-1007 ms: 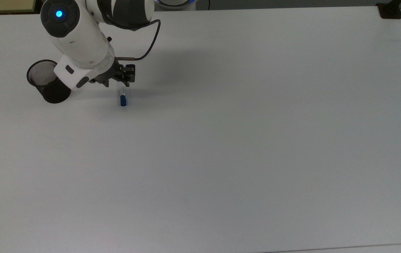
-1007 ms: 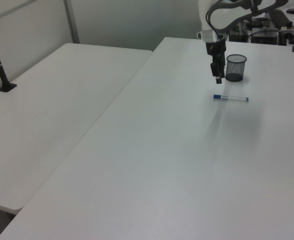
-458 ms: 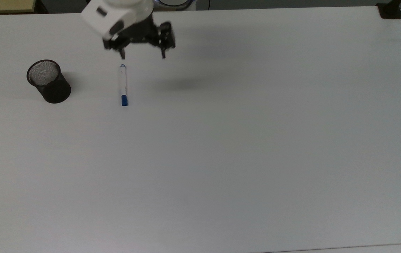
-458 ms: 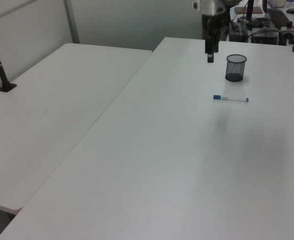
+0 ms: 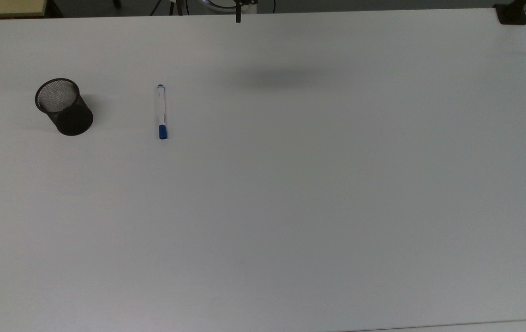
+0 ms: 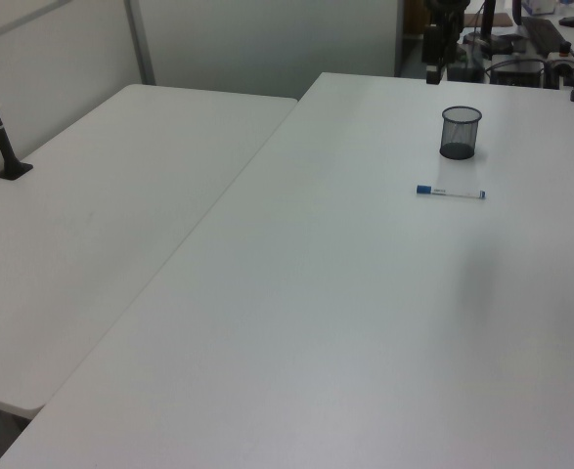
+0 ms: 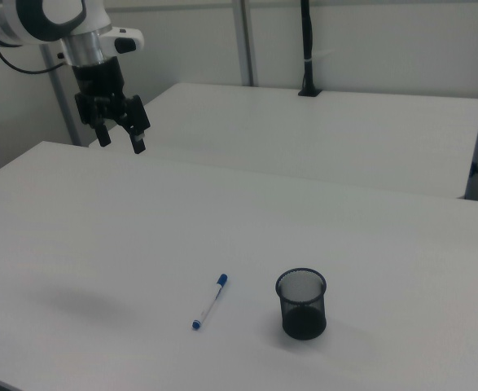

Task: Remove the marker

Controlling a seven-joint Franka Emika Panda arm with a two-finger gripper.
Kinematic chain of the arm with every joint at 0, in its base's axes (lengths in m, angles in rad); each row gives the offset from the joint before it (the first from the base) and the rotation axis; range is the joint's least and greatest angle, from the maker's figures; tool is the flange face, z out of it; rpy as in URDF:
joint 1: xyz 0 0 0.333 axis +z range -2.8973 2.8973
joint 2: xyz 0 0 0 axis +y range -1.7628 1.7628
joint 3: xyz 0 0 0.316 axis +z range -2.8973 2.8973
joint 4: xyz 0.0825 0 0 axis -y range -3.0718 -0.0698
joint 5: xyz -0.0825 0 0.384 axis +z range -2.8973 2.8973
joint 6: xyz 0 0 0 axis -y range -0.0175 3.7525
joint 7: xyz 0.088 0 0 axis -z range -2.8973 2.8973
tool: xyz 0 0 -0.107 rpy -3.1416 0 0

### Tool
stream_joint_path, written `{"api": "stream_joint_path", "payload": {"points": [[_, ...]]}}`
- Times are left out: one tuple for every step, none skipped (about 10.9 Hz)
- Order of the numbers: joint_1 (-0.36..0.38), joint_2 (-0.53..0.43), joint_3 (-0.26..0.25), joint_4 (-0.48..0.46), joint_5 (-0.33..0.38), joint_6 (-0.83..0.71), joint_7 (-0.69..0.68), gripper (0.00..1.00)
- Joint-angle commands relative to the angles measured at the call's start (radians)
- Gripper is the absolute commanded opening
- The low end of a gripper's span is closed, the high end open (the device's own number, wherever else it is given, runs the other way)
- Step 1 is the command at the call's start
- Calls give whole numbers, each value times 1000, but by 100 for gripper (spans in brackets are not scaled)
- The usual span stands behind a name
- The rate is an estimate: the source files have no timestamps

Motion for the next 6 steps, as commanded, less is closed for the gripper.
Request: {"api": "stream_joint_path", "payload": {"points": [[1,-19,-17,-37,-15,-4,27,100],[1,-19,-17,-37,-21,-4,10,100],[1,-16,-17,-37,-22,-4,-25,100],[1,-16,-17,-40,-24,-4,-69,100],[0,-16,-18,-42,-22,-4,-81,100],[0,-15,-20,-40,-22,-4,-81,100]]}}
